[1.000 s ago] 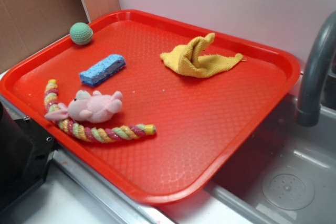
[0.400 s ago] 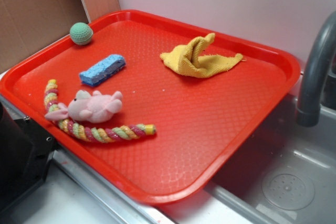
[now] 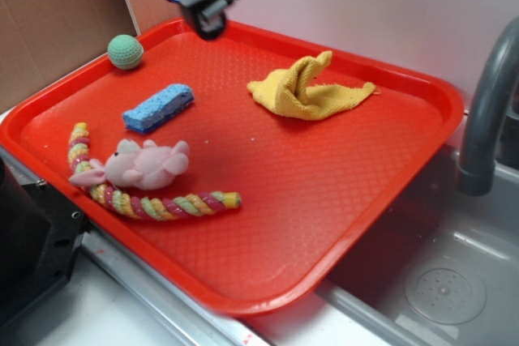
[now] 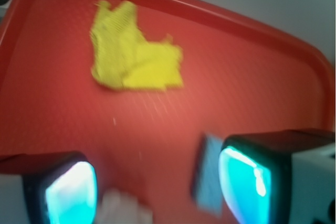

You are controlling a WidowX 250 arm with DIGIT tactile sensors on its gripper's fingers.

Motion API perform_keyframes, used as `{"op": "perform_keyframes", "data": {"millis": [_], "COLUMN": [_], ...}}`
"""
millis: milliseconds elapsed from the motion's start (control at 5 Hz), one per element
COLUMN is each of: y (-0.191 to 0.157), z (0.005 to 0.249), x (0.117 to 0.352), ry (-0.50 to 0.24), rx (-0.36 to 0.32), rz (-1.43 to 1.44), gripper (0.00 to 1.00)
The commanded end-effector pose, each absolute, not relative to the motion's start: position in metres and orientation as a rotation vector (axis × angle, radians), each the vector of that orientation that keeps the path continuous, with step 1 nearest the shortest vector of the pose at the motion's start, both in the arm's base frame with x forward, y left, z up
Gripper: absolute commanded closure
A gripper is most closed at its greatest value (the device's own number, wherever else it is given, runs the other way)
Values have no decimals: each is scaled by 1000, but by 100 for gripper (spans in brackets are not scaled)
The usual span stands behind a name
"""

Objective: Grab the yellow cloth.

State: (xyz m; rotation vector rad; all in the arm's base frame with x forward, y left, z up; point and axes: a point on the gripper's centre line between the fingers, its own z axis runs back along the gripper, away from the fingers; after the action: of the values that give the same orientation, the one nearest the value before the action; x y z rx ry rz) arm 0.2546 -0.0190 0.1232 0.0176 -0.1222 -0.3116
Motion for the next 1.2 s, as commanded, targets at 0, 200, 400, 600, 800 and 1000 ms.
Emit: {"op": "perform_keyframes", "data": {"millis": [0, 200, 400, 600, 800, 1000], "y": [-35, -75, -90, -97, -102, -102], "z": [85, 61, 59, 59, 46, 34], "x": [309, 295, 282, 275, 276, 274], "ry": [-219, -204, -199, -198, -95, -54], "rx": [10, -40, -32, -9, 40, 56], "rz": [-726, -956, -964, -989, -942, -914], "gripper": [0, 0, 0, 0, 69, 100]}}
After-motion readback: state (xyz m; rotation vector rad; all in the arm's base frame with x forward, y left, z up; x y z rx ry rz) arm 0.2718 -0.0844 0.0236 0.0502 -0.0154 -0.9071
